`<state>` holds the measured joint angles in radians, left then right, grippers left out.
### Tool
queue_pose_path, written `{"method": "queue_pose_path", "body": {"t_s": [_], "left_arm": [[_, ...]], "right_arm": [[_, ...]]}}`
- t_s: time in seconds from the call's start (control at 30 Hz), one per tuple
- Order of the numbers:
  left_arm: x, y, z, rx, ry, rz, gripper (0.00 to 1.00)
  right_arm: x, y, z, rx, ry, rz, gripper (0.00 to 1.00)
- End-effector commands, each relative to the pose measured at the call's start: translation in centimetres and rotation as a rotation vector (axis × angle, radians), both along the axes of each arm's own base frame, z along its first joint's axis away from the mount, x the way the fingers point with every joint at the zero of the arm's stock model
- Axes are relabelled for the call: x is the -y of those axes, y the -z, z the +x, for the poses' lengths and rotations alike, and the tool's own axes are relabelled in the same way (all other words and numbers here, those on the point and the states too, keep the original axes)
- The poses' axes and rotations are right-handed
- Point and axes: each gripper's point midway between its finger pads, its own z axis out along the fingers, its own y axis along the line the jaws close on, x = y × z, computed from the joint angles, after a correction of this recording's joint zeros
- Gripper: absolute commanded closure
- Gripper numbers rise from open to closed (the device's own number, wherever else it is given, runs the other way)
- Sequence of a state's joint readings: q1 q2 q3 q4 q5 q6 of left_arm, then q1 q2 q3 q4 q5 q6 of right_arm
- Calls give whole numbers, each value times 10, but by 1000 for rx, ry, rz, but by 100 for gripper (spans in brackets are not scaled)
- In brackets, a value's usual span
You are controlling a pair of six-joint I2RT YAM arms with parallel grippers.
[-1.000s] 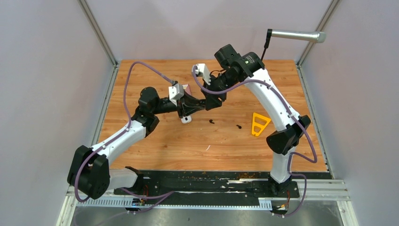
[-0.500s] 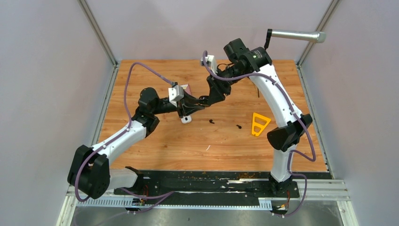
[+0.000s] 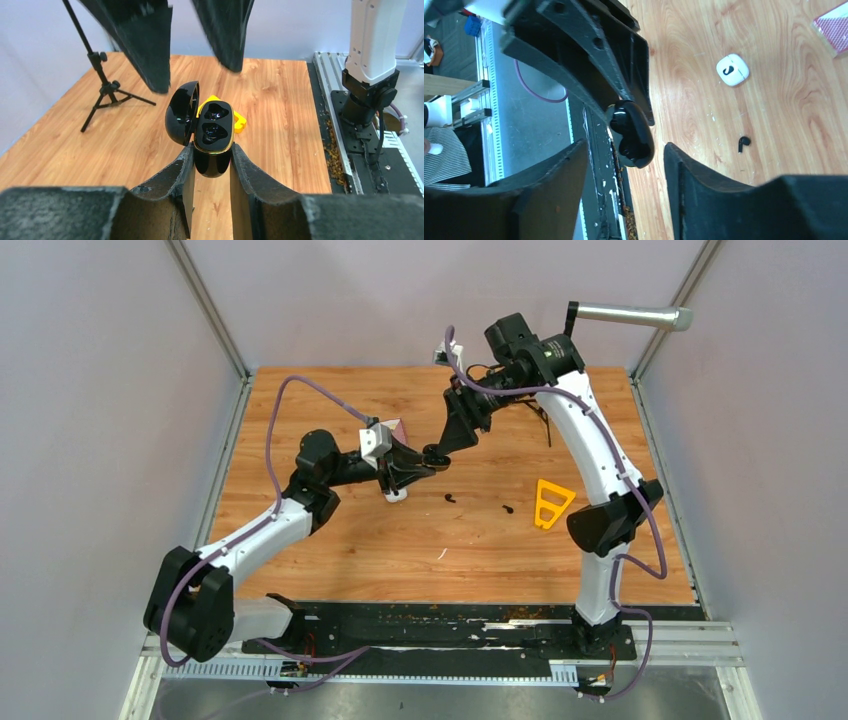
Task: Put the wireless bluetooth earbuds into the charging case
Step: Open the charging case.
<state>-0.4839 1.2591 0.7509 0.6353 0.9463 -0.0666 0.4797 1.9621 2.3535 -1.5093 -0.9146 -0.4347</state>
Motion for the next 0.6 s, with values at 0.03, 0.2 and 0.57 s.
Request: {"method": "queue_pose_path", "body": {"t_s": [0.03, 0.2, 0.57], "left_arm": [[-1, -6, 7, -29, -62, -48, 100], [-5, -20, 11, -74, -87, -83, 100], [-41, -90, 27, -119, -220, -185, 100]], "right_arm": [[3, -60, 2, 114, 12, 166, 36], [36, -64, 25, 223, 118, 124, 34], [137, 77, 65, 384, 300, -298, 61]]}}
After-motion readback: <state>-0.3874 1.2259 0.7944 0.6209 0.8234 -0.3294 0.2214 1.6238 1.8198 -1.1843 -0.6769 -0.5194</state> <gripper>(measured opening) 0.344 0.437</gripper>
